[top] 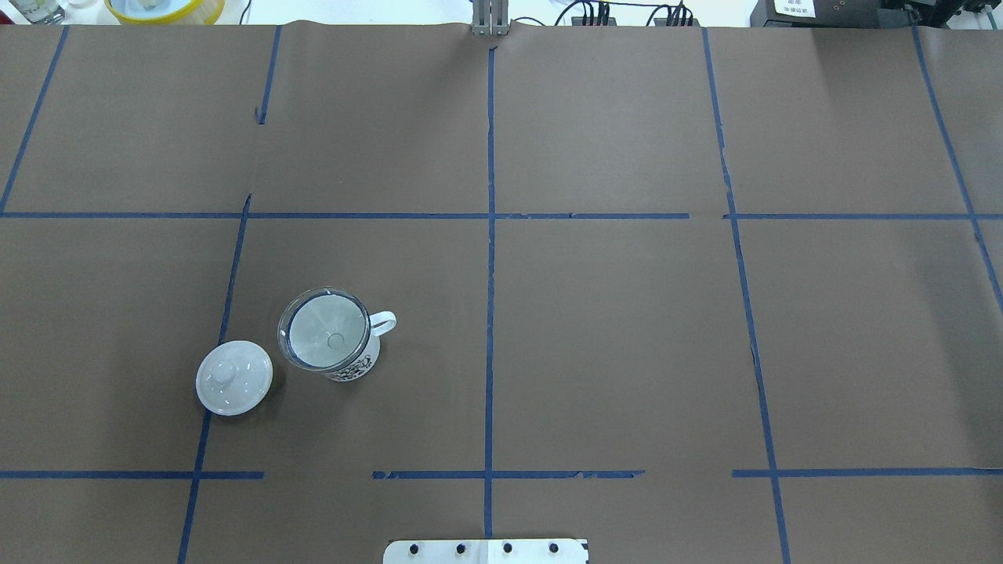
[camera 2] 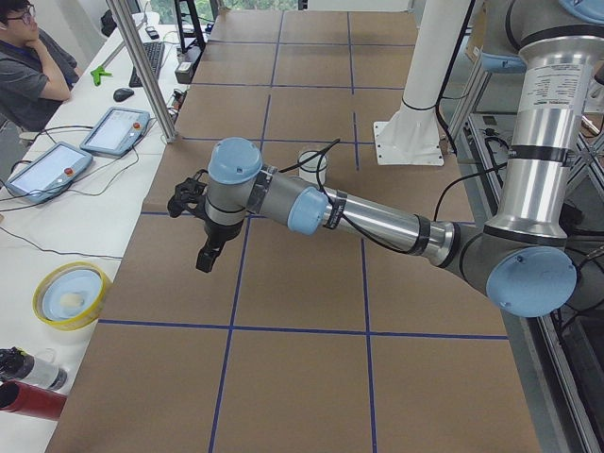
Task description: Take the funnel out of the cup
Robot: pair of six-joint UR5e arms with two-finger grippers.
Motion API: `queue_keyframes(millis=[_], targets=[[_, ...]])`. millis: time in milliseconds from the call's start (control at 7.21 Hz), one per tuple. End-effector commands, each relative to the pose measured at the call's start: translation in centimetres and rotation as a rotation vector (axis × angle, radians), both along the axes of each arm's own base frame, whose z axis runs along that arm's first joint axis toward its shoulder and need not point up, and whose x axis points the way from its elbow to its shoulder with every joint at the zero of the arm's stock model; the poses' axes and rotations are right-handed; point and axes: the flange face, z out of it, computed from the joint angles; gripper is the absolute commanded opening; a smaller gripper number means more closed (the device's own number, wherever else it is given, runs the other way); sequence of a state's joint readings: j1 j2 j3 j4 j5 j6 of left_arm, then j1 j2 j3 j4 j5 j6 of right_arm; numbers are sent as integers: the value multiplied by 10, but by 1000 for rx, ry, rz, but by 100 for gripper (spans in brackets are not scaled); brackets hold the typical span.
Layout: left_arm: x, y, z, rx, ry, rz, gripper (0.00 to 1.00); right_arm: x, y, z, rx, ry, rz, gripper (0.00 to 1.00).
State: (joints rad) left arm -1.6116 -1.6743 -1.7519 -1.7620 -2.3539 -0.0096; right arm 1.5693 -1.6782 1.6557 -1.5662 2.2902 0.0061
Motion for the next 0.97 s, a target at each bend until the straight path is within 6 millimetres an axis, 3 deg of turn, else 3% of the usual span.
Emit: queue_keyframes(millis=[0,139,416,832], targets=[[67,-6,-20,56,64,49,100,0,0,0,1,0,0,100],[142,-6,-32,-73,125,62,100,0,0,0,1,0,0,100],[249,-1,-107,-234,221,-41,100,0,0,0,1,0,0,100],[413,45,-226,-454,316,-96,100,0,0,0,1,0,0,100]])
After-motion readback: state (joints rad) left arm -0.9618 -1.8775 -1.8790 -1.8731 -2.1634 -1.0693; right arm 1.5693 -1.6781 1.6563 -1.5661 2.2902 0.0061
